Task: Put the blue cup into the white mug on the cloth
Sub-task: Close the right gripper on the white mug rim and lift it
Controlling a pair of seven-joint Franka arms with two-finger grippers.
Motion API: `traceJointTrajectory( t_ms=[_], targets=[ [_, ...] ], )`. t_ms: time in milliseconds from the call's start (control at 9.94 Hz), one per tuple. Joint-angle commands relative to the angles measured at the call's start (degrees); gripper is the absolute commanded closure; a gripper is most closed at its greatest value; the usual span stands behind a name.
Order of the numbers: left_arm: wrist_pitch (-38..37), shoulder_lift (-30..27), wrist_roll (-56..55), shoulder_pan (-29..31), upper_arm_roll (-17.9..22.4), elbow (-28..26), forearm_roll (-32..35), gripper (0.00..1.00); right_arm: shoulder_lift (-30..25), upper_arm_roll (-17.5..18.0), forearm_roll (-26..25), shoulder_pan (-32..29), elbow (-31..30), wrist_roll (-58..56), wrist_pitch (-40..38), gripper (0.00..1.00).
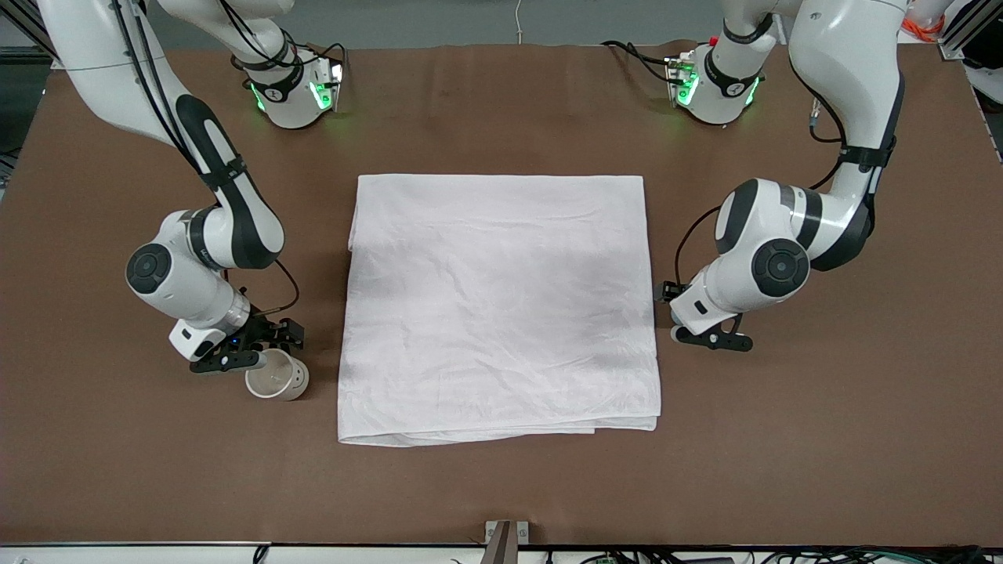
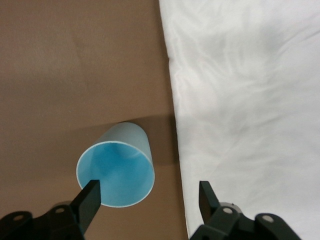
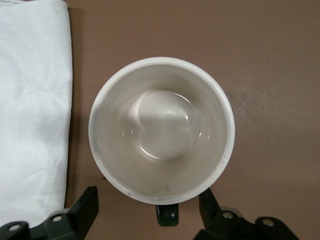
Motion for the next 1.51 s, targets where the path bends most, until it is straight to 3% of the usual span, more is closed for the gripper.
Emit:
traceJointTrajectory(
  t_ms=[0,302,503,905,1107,1408],
  targets=[
    [1.11,-1.35,-2.85,-0.37,0.08,-1.96,0.16,0.26,0.39,0.07,0.55,0.22,0.83,1.3,-0.09,0.12],
    [3.3,0.05,-2.86,-0.37,0.08,-1.97,0.17,0.29,1.09,0.07,0.29,0.3,0.83,2.43,0.09,0.13],
    [5.67,1.54,-3.29,-0.46,0.08,-2.05,1.92,0.29,1.09,-0.01,0.11,0.57,0.83,2.8,0.09,0.19],
    [6.12,3.57,-4.7,-0.46,0.08,-2.05,2.28,0.31,1.09,-0.1,0.11,0.31,1.27,2.88,0.0,0.69],
    [6.12,4.01,-4.7,-0.37,0.08,-1.97,2.36,0.34,1.18,-0.02,-0.85,-0.22,2.15,2.71,-0.61,0.82],
    [6.04,4.27,-5.84,-0.64,0.08,-1.97,2.28,0.53,1.18,-0.02,-0.85,-0.22,2.15,2.62,-0.7,0.93]
  ],
)
